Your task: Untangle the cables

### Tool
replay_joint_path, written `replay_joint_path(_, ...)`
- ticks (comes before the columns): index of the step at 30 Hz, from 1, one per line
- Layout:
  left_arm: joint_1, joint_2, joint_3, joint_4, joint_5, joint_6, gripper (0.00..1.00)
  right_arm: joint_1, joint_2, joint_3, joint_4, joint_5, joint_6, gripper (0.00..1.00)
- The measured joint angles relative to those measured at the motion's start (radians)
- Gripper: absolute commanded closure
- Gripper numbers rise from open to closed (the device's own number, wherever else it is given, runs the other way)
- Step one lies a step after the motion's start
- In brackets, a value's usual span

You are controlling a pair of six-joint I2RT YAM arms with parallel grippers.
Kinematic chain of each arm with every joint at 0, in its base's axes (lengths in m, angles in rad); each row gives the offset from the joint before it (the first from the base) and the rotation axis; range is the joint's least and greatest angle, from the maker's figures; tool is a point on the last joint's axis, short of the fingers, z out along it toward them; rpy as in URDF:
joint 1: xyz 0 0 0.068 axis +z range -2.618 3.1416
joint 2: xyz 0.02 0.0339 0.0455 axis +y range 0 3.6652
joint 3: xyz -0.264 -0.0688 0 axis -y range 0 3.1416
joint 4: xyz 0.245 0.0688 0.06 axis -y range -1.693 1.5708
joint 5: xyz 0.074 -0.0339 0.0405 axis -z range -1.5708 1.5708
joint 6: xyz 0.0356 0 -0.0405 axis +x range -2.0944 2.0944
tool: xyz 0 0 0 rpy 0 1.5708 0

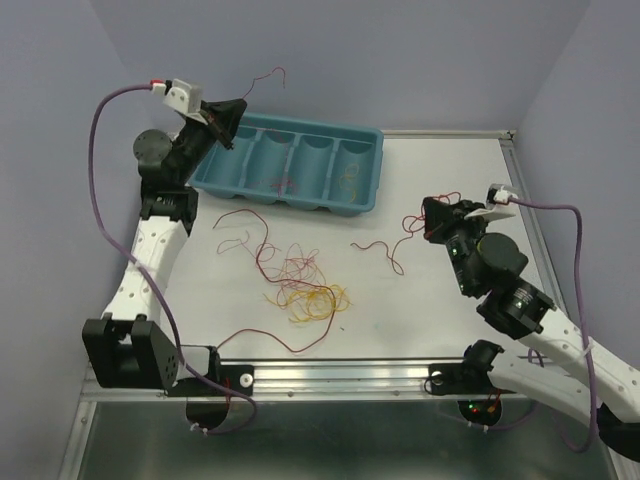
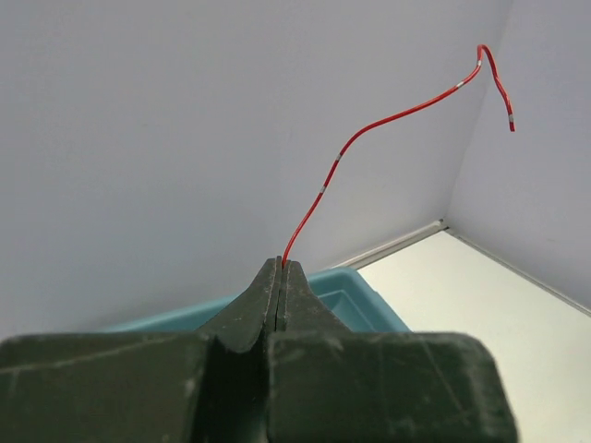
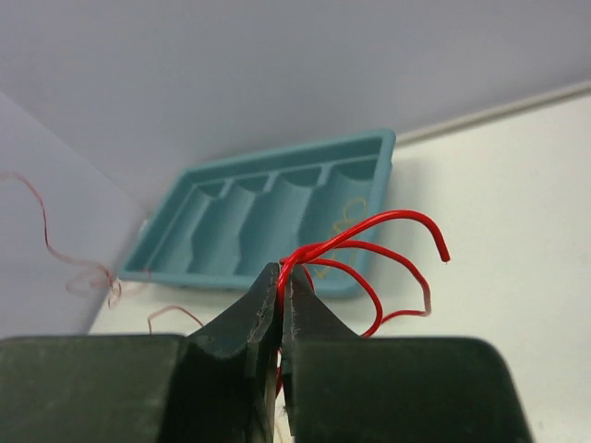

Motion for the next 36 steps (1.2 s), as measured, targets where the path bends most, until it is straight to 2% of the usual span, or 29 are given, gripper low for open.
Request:
replay_joint_path(6,-0.072,0.266,0.201,-0.005,-0.066,-0.025,1.00,0.000,-0.047,-0.156,-0.008,0.018,0.042,0.99)
replay_joint_path(10,-0.101,0.439,0.342,-0.027,-0.125,-0.032,1.00,0.000,-0.087,-0.170,0.005,0.028,0.050,1.00)
replay_joint_path(16,-0.135,0.608,0.475,-0.053,-0.223,-0.032,1.00,0.000,-0.138,-0.185,0.024,0.035,0.051,0.99)
replay_joint_path(23,-0.194,0.699,0.480,-0.084,-0.383,-0.001,1.00,0.000,-0.154,-0.193,0.026,0.040,0.050,0.99)
replay_joint_path(31,-0.299,0.734,0.391,-0.163,-0.715,-0.019,1.00,0.000,-0.184,-0.202,0.028,0.058,0.050,0.99)
replay_joint_path(36,-0.332,0.739,0.388,-0.233,-0.893,-0.043,1.00,0.000,-0.183,-0.202,0.029,0.063,0.050,0.99)
